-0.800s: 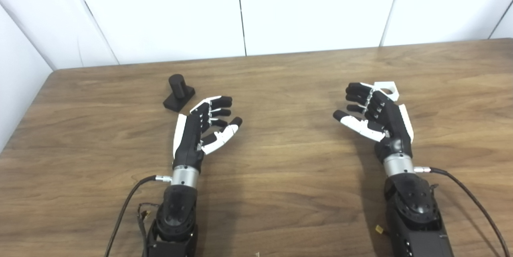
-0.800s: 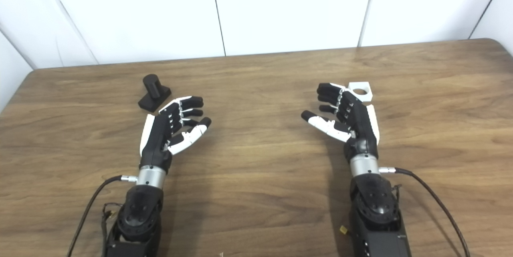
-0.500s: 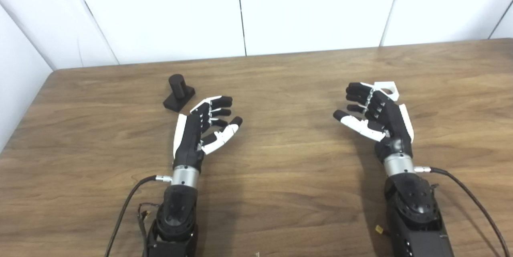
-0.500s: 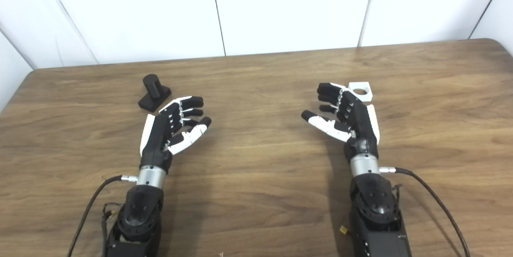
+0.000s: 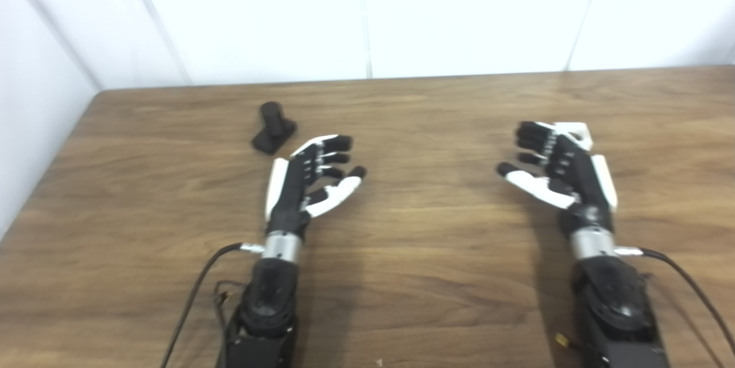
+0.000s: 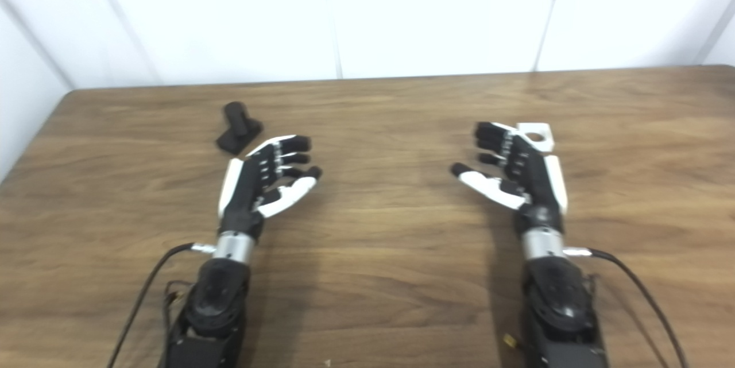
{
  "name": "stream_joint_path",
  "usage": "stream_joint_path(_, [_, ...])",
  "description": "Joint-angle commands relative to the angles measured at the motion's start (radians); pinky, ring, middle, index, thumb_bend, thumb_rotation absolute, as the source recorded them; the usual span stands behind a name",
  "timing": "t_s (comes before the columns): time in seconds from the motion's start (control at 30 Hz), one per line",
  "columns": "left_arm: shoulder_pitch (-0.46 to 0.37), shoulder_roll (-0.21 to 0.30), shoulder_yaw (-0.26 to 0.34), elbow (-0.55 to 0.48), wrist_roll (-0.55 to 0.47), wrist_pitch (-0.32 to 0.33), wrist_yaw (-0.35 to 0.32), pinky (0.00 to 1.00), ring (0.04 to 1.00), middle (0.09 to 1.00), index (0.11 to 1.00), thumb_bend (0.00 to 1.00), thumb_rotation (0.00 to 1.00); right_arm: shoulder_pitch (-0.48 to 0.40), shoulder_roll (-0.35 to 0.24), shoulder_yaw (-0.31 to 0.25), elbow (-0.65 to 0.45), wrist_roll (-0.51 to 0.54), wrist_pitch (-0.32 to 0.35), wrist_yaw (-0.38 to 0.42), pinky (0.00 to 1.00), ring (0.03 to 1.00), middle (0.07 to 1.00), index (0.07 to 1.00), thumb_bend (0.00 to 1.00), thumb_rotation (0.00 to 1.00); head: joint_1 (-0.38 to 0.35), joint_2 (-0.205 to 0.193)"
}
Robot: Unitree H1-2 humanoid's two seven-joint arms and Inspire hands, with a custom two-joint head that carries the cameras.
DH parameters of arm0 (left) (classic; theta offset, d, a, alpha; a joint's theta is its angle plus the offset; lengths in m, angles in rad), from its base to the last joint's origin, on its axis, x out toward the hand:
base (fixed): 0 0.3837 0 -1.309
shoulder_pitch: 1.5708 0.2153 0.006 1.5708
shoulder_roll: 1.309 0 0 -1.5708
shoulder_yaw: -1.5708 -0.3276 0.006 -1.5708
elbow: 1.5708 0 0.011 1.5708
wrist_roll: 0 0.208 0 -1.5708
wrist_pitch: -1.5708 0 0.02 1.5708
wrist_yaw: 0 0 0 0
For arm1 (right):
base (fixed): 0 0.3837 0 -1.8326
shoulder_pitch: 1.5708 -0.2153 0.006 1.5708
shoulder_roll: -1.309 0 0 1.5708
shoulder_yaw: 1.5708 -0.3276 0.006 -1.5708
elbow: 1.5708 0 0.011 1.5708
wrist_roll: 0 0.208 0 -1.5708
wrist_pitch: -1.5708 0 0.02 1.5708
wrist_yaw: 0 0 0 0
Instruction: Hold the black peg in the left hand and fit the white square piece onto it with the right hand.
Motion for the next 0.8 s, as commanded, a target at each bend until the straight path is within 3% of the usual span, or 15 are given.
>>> stream_joint_path(0.0, [-0.045,-0.013,-0.010,-0.014,0.023,-0.027,0.019,0.60,0.685,0.714,0.664,0.52,0.17,-0.040,-0.003,-0.012,-0.024,0.030,-0.039,0.012,0.69,0.733,0.707,0.665,0.70,0.06,0.017,-0.002])
stream_joint_path(0.17, [-0.049,-0.027,-0.014,-0.002,0.036,-0.030,0.030,0.61,0.687,0.710,0.659,0.52,0.17,-0.042,-0.012,-0.022,-0.019,0.041,-0.031,0.016,0.74,0.759,0.711,0.671,0.68,0.03,0.036,-0.005])
stream_joint_path(0.6, [-0.053,-0.021,-0.008,-0.022,0.057,-0.015,0.037,0.62,0.703,0.720,0.665,0.56,0.17,-0.039,-0.017,-0.019,-0.024,0.026,-0.029,0.014,0.71,0.749,0.711,0.674,0.69,0.03,0.029,-0.003])
stream_joint_path(0.77, [-0.059,-0.009,-0.009,-0.035,0.084,-0.008,0.041,0.59,0.699,0.729,0.681,0.58,0.21,-0.036,-0.017,-0.022,-0.032,0.034,-0.018,0.018,0.73,0.759,0.716,0.676,0.68,0.03,0.026,-0.001])
